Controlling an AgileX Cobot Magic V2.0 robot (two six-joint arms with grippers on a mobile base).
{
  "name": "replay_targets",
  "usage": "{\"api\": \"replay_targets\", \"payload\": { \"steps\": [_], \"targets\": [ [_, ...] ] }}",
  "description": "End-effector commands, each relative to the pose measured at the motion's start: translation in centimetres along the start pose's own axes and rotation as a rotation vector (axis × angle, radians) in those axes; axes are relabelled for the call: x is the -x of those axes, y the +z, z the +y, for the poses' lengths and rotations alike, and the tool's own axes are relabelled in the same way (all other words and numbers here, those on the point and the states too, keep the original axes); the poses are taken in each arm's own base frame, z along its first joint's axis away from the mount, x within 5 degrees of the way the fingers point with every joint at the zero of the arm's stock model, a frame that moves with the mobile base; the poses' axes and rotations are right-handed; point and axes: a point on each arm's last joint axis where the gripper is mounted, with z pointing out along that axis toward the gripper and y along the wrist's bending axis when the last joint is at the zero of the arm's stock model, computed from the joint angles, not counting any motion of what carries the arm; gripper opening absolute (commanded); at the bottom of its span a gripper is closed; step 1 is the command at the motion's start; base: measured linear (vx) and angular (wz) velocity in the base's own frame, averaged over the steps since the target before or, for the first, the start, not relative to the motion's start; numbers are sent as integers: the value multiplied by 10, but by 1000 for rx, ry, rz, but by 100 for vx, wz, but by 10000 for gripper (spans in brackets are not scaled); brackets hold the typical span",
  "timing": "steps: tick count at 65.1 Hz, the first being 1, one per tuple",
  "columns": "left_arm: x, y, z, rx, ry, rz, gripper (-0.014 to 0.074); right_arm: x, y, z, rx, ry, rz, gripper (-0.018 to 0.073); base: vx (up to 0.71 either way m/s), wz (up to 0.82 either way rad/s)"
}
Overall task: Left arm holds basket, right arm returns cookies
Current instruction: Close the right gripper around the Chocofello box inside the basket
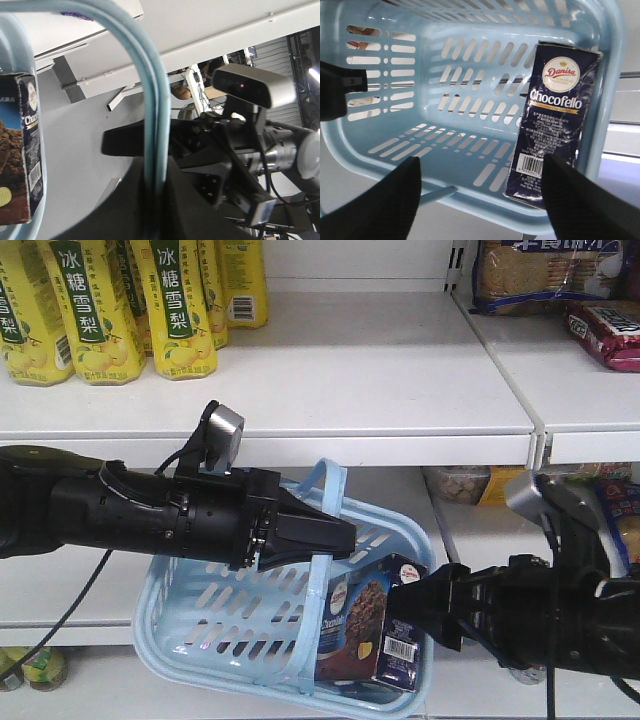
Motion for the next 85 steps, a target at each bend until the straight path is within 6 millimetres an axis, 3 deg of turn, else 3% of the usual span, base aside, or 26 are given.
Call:
{"api": "replay_targets", "payload": {
  "steps": [1,11,85],
  "targets": [
    [16,-7,-25,-106,-9,-144,-6,13,3,8,43,-4,-49,511,0,0],
    [16,-7,-25,-106,-9,-144,-6,15,13,3,20,-22,-47,548,0,0],
    [16,-7,-25,-106,-9,-145,-6,21,55,-18,-52,-2,16,545,0,0]
  ]
}}
